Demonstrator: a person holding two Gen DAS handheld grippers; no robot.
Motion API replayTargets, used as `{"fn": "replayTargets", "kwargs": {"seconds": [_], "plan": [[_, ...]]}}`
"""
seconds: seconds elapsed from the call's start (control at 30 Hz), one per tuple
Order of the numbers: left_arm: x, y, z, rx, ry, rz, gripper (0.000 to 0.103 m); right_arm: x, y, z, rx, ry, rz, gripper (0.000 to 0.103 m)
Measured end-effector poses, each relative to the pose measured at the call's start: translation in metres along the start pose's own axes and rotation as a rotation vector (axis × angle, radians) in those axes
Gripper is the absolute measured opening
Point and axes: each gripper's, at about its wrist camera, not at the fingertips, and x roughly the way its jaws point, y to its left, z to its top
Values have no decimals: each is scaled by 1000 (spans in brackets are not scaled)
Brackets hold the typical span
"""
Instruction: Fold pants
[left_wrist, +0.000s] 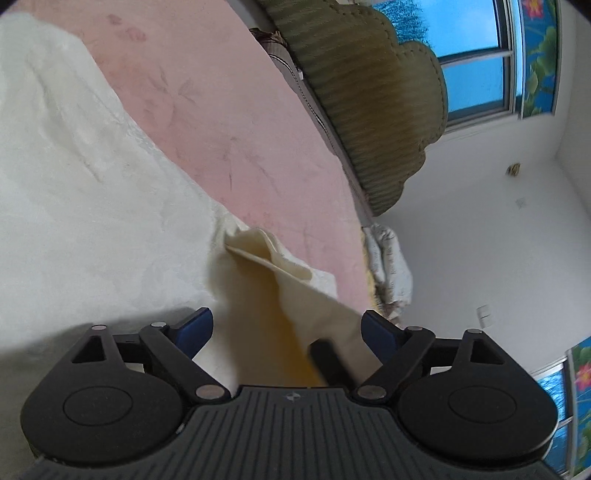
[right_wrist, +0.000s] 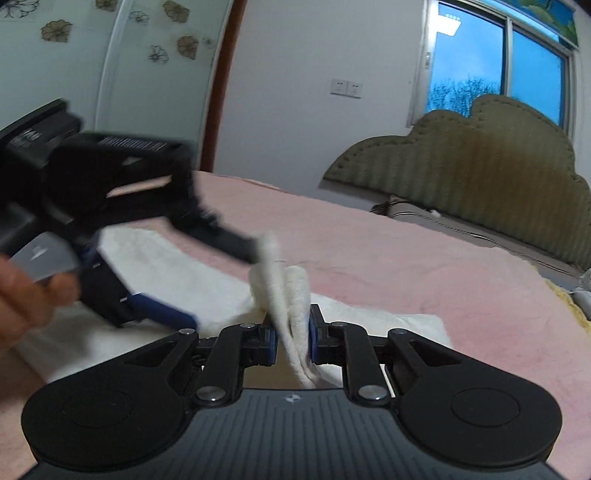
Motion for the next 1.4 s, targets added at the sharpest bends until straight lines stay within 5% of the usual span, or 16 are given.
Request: {"fn": "replayTargets", "kwargs": {"seconds": [0.17,0.27,0.33,0.43,0.6,0.73,0.83,1.0,1.17,1.2,1.3,1.4], "plan": [[21,7,12,-133,23,-56,93,-12,10,-5,-18,-7,54,16],[28,3,20,-127,-4,-41,84,-9,25,-7,-109,17,74,16],[29,-3,25,-69,-31,-3,51,-7,40,-9,-157,29,95,16],[21,-11,26,63,-72,102,18,-4,60,-10,-224,36,100,16],[-9,-26,12,283,-198,264,6,0,79,-4,-215,15,177,16],[-32,-42,-11,500,-294,411,6,4,98,-3,-243,7,243,16],[-34,-44,-21,598,-294,513,7,8,115,-6,-256,17,277,17],[-33,-24,-10,540,-228,581,27,17,133,-8,-299,105,279,21],[-55,-36,-10,587,-329,644,44,-25,96,5,-243,118,435,24],[-59,-42,-13,613,-386,687,39,-31,83,11,-206,99,436,24],[-60,-62,-19,702,-464,730,40,-28,44,19,-90,60,315,24],[-45,-71,-20,726,-361,668,43,14,19,14,6,144,148,25]]}}
